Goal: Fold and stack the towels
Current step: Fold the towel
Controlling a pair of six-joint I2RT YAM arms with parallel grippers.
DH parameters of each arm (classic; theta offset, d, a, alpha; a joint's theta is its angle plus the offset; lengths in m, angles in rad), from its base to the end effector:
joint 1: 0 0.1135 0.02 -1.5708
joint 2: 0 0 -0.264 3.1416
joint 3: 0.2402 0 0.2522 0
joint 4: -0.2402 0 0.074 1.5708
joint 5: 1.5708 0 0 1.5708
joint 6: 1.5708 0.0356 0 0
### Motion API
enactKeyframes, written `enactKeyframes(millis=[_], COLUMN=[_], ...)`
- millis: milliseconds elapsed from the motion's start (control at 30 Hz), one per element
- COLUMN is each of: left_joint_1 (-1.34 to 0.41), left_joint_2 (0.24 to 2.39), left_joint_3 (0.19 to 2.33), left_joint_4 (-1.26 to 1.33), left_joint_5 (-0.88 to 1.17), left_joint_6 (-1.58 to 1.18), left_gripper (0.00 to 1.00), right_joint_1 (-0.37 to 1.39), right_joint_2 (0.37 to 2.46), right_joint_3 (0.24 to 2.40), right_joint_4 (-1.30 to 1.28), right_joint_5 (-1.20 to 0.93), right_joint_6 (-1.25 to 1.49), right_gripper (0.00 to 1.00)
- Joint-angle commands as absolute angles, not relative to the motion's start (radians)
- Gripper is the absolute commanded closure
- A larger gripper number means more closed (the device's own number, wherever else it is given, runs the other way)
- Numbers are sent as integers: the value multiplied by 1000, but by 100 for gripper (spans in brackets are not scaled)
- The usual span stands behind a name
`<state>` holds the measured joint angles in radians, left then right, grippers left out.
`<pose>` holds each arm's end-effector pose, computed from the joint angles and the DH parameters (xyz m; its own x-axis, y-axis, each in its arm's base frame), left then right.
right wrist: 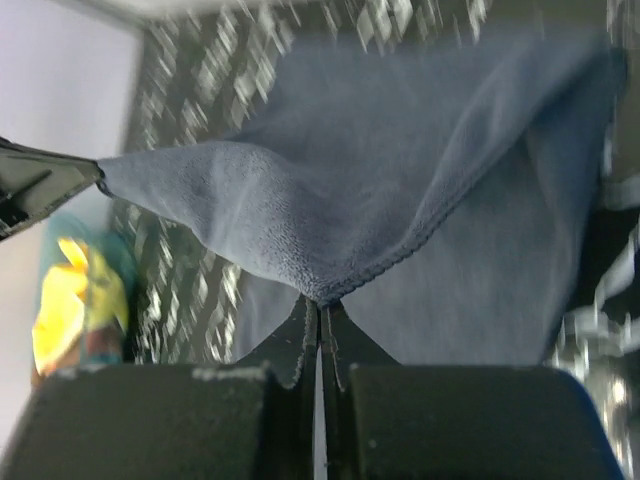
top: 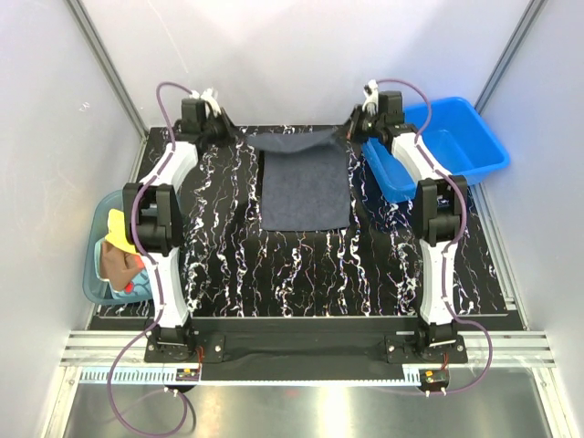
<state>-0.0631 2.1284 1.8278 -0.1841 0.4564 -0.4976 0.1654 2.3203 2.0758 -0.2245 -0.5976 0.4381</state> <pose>0.5032 -0.0475 0.2729 -0.6214 -0.3900 -0.6795 0.1698 0.7796 -0.6028 0.5336 0.1094 0.2589 -0.6715 0.2435 -0.6999 -0.3824 0.6951 0.6087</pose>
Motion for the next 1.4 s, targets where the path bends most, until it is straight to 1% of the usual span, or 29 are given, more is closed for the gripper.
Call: enactKeyframes(millis=[0,100,200,267,367,400,567,733,833,900,967,1000,1033,1200,1233,1300,1333,1367], left_joint_1=[-75,-87,-112,-117,-132,-144,-173,-205,-219,-230,-238,-247,-253,-291,-296,-308,-310,-311], left_joint_2=[2010,1931,1916,1890,1818,1804,1764,1759,1763,1784,1802,1812,1812,1744,1721,1698,1686,1681], left_joint_3=[1655,1521,1503,1444,1340,1329,1235,1135,1078,1069,1066,1071,1066,1014,1005,989,989,989], left_joint_4=[-127,-58,-180,-181,-155,-163,-196,-204,-189,-195,-204,-225,-227,-209,-209,-225,-233,-241], left_joint_5=[537,536,505,488,448,427,351,299,273,264,259,256,255,290,296,261,236,183], left_joint_6=[-561,-607,-581,-589,-595,-588,-586,-587,-598,-598,-589,-586,-583,-598,-600,-604,-612,-618], left_gripper=[100,100,100,100,100,100,100,100,100,99,92,90,87,83,83,80,77,71], right_joint_1=[163,163,163,161,161,163,163,163,163,163,163,163,163,163,164,176,189,204], right_joint_2=[2169,2106,2033,2002,1980,1968,1873,1836,1819,1809,1796,1790,1787,1727,1715,1681,1672,1667], right_joint_3=[1982,1878,1780,1758,1734,1689,1485,1365,1310,1284,1275,1273,1272,1261,1256,1243,1238,1230], right_joint_4=[-354,-393,-402,-429,-489,-495,-456,-411,-402,-406,-422,-439,-449,-492,-492,-498,-503,-509], right_joint_5=[-572,-560,-539,-508,-540,-537,-496,-503,-503,-493,-468,-460,-451,-434,-442,-430,-390,-370], right_joint_6=[332,301,264,253,245,244,256,273,273,276,276,275,278,308,328,354,377,385], right_gripper=[100,100,100,100,100,100,97,96,93,86,79,74,73,69,67,65,63,60])
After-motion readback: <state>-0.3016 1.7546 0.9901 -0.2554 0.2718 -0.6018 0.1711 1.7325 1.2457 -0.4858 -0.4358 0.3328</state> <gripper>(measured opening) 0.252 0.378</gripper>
